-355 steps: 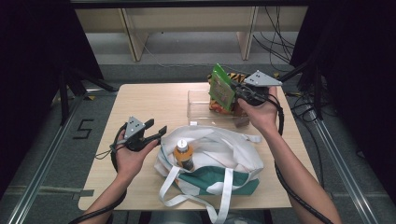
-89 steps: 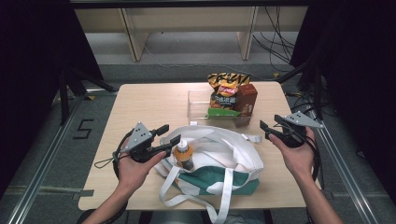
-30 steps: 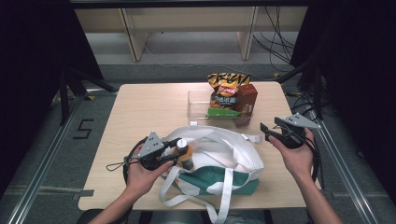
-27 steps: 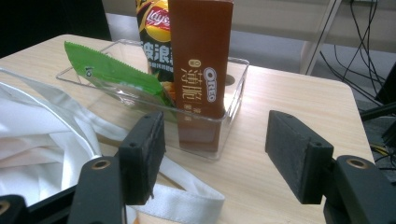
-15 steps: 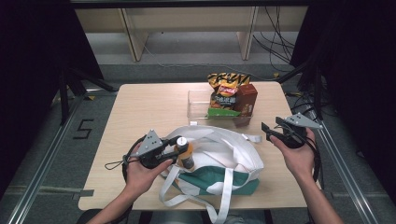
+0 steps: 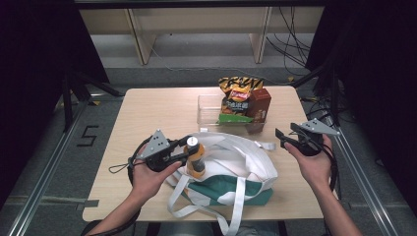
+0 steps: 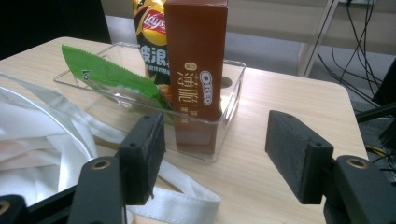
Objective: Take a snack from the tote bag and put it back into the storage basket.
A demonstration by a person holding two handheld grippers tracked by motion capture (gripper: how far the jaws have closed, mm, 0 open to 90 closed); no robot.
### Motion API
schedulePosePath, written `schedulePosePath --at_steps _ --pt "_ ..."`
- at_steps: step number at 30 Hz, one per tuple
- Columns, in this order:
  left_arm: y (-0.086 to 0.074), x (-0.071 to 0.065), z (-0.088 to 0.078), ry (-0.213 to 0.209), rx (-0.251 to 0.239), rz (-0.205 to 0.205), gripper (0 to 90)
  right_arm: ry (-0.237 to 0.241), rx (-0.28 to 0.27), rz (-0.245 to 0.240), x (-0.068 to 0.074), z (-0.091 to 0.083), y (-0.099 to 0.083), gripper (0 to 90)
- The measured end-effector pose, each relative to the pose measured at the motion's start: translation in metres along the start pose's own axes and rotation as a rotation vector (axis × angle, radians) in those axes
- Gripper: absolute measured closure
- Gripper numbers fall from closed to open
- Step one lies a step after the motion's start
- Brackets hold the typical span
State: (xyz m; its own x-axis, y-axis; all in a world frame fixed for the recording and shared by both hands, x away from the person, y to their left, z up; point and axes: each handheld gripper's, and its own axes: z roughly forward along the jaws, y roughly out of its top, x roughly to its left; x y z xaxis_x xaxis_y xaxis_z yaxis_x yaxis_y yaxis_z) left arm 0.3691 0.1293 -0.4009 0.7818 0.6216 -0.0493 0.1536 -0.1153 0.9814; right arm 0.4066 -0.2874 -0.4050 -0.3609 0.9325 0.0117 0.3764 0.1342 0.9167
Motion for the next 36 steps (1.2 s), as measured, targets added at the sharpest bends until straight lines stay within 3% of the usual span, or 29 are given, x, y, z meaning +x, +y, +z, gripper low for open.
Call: schedulePosePath --at_steps 3,4,7,12,13,16,36 --pt "0.005 0.000 0.001 -0.002 -0.008 0.010 59.2 -0.007 -0.021 0.011 0.000 0.001 -0.001 38.3" --pt "0.006 0.000 0.001 -0.004 -0.014 0.010 59.1 0.006 0.016 0.033 0.001 -0.001 0.000 38.3" --pt "0.010 0.002 0.001 -0.004 -0.016 0.018 59.2 -0.001 0.001 0.014 0.000 0.000 -0.001 38.3" --pt "0.016 0.003 0.002 -0.007 -0.028 0.022 59.2 0.002 0.016 0.027 0.002 -0.001 -0.001 38.3" --pt "0.017 0.003 0.003 -0.006 -0.032 0.023 59.2 0.011 0.008 0.003 0.000 0.000 -0.001 38.3" --pt "0.020 0.004 0.004 -0.005 -0.040 0.027 59.2 0.004 0.007 -0.005 -0.001 0.001 -0.001 38.3" --pt "0.041 0.005 0.014 -0.015 -0.087 0.047 59.2 0.004 -0.004 -0.011 -0.002 0.002 -0.002 38.3"
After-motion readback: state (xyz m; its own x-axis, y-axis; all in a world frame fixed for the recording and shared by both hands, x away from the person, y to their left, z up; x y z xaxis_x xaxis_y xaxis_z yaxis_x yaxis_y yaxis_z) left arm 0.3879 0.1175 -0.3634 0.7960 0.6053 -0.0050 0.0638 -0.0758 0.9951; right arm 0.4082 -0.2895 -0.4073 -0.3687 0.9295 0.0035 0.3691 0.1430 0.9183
